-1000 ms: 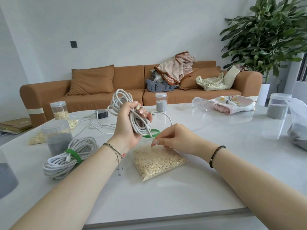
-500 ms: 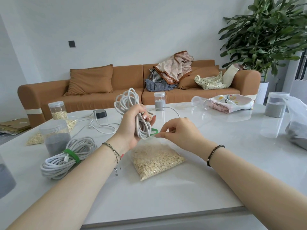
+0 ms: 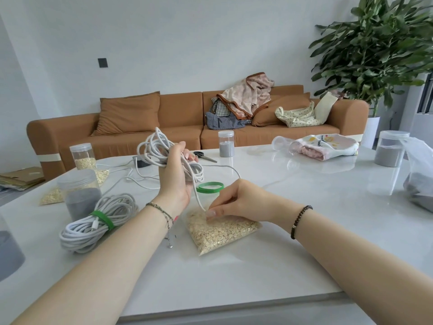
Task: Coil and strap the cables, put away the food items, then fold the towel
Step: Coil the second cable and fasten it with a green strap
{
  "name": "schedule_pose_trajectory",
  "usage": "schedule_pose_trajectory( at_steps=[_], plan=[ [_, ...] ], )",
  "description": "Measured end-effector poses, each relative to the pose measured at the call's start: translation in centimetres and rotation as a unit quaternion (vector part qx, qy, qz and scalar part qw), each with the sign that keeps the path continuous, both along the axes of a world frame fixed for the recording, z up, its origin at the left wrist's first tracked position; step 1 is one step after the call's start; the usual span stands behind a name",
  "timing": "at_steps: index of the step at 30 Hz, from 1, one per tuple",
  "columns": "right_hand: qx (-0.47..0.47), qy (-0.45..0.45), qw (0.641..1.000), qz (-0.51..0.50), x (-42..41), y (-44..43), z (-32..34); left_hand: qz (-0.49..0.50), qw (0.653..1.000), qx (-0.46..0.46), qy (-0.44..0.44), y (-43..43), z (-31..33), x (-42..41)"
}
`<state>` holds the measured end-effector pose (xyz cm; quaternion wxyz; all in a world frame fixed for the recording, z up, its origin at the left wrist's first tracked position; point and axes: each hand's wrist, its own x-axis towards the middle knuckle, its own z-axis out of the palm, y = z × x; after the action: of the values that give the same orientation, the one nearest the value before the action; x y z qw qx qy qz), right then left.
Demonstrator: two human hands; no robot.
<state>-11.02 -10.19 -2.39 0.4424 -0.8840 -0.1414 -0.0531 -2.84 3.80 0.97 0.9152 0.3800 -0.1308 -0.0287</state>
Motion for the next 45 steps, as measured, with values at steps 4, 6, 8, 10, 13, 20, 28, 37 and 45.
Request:
schedule_pose_trajectory(
  at_steps=[4,6,8,10,13,20,28,37,45],
  plan=[
    [-0.012,-0.039,0.997,-0.066,0.2,-0.2,0.0,-0.187,0.977,-0.099,0.03,0.5,0.3,-0.5],
    [-0.039,-0.086,0.988,-0.122,0.5,-0.7,0.0,-0.237,0.967,-0.089,0.024,0.5,0.3,-0.8],
    [-0.078,-0.132,0.974,-0.165,1.0,-1.4,-0.1,-0.245,0.969,-0.034,0.015,0.4,0.2,-1.0],
    [-0.106,-0.164,0.961,-0.197,1.4,-1.9,-0.3,-0.232,0.972,0.023,0.011,0.3,0.2,-1.3],
    [-0.115,-0.191,0.951,-0.216,1.5,-1.8,-0.3,-0.219,0.974,0.052,0.018,0.3,-0.1,-1.2],
    [-0.008,-0.238,0.944,-0.227,1.0,-1.7,0.3,-0.218,0.962,0.165,0.011,0.7,0.6,-1.4],
    [0.098,-0.21,0.959,-0.161,0.5,-1.5,0.5,-0.247,0.933,0.263,0.007,0.6,0.1,-2.1],
    [0.133,-0.199,0.96,-0.147,0.3,-1.3,0.9,-0.349,0.889,0.298,0.012,0.3,-0.6,-2.7],
    [0.178,-0.191,0.958,-0.115,-0.6,-1.3,1.5,-0.437,0.855,0.279,0.008,0.2,-1.1,-2.1]
  ],
)
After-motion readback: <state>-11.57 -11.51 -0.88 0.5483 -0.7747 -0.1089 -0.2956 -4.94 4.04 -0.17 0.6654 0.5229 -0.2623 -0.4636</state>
